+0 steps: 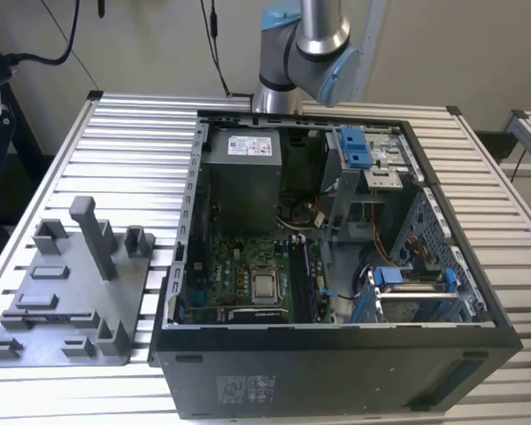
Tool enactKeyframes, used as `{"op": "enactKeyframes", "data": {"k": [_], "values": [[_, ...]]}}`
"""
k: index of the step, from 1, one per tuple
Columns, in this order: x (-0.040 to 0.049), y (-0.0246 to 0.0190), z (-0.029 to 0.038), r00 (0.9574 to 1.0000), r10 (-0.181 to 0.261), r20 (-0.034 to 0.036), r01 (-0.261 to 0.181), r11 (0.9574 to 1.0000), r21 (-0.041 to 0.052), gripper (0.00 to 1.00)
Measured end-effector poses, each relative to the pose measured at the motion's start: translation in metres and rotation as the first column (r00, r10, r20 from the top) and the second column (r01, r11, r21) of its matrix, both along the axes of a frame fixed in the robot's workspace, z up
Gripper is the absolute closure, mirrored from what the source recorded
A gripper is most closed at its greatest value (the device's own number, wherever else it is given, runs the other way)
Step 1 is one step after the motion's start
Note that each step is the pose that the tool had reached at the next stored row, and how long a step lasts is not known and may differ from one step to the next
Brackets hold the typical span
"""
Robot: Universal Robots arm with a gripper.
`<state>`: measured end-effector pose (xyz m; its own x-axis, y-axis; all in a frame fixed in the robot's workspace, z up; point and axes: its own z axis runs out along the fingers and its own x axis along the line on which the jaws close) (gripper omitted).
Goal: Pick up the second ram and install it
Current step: 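Pick up the second ram and move it above second insertion slot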
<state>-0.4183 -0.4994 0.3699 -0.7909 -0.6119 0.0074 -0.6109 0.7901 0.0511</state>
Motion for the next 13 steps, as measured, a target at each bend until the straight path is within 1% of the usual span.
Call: {"op": "enactKeyframes", "data": {"k": [2, 4, 6, 8, 10, 13], "values": [[0.0000, 0.0003, -0.0003, 1.0000, 0.004, -0.0002, -0.004, 1.0000, -0.0003, 0.89], [0.0000, 0.0003, -0.0006, 0.9993, 0.038, 0.0004, -0.038, 0.9993, -0.0002, 0.89], [0.0000, 0.0003, -0.0008, 0.9972, 0.074, 0.0008, -0.074, 0.9972, -0.0003, 0.89], [-0.0001, 0.0003, -0.0012, 0.9942, 0.108, 0.0012, -0.108, 0.9942, -0.0004, 0.89], [0.0000, 0.0003, -0.0014, 0.9902, 0.139, 0.0016, -0.139, 0.9902, -0.0005, 0.89], [0.0000, 0.0003, -0.0019, 0.9825, 0.186, 0.0020, -0.186, 0.9825, -0.0005, 0.89]]}}
